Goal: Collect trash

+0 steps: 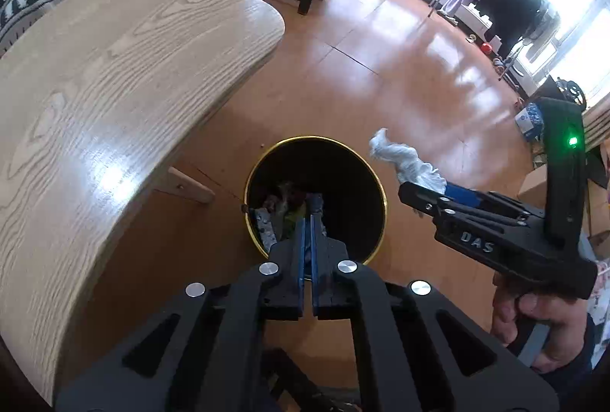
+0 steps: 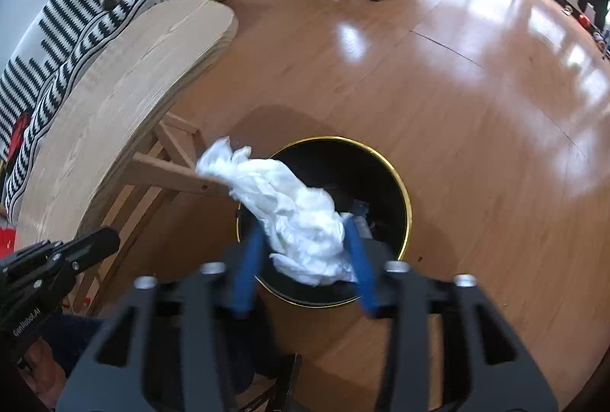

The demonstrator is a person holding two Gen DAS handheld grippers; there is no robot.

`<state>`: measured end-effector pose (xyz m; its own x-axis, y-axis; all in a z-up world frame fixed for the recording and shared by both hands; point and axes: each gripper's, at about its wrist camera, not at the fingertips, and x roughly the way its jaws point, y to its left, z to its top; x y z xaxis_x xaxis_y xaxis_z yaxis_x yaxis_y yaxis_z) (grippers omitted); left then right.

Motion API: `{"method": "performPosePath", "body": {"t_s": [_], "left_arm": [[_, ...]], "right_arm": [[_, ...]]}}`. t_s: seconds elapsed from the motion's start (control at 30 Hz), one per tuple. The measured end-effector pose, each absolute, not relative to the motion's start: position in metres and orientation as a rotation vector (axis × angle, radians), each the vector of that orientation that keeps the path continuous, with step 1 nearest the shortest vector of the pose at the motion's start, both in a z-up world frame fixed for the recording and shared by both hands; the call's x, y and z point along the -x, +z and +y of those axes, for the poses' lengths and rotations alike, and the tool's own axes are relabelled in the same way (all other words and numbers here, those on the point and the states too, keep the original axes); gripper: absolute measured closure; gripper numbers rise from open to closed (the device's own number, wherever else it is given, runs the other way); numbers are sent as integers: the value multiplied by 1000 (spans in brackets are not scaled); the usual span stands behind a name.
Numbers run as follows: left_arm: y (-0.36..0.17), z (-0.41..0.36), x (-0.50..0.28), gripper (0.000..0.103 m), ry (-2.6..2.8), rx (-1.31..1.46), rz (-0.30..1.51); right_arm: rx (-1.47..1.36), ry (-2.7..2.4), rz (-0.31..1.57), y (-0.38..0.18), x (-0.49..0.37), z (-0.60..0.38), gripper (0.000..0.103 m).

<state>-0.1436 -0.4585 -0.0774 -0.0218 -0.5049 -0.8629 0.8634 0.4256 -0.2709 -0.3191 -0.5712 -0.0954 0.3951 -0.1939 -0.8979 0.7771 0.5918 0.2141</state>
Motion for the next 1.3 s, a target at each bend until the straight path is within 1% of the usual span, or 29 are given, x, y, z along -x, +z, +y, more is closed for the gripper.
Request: {"method": "performPosePath", "body": {"t_s": [0.03,0.07,0.1,0.13,0.17,0.2,0.27,0.3,0.33,0.47,0.57,0.6,0.7,0.73,0.83,0.87,1.0,1.1,1.2,1.3], "left_arm": [[-78,-458,143,102,-1137,-400,1136],[-78,-458,144,99,-1135,-403,1137],[-78,-459,143,82,-1129,-407,1136],[-77,-458,143,53,-1118,-409,1131],[-75,-458,143,38,-1108,-406,1121],[-71,-456,142,26,-1102,-394,1098],[-66,-452,142,21,-1099,-376,1071],[-65,-451,140,14,-1093,-370,1069],[-64,-449,139,11,-1088,-362,1069],[-44,-426,104,11,-1064,-247,1105],[-11,-383,62,10,-972,-170,1037],[1,-362,47,8,-932,-150,1001],[28,-288,6,7,-797,-113,925],[32,-270,-2,7,-760,-109,912],[44,-173,-33,7,-558,-76,849],[47,-152,-37,7,-518,-66,836],[42,-46,-52,7,-302,1,816],[29,5,-59,7,-201,56,818],[12,36,-59,7,-163,54,792],[-12,47,-58,7,-114,25,800]], "right_arm": [[-708,-691,966,-94,321,-572,39],[-711,-696,962,-93,322,-573,36],[-715,-698,959,-92,323,-574,31],[-719,-699,957,-92,324,-575,29],[-726,-704,956,-91,325,-575,27],[-733,-709,955,-91,327,-576,25],[-742,-714,954,-90,330,-576,21],[-741,-716,954,-88,330,-576,21],[-735,-715,953,-84,328,-574,19],[-664,-708,932,-55,313,-568,15],[-575,-676,890,-23,287,-553,12],[-547,-654,870,-10,275,-544,11],[-469,-547,825,22,229,-508,9],[-446,-509,820,29,215,-497,9],[-372,-358,814,46,159,-444,9],[-346,-301,817,50,137,-422,9],[-234,-120,810,57,69,-334,9],[-153,-19,813,54,31,-278,9],[-105,42,811,46,3,-240,9],[-98,67,800,31,-12,-220,9]]}}
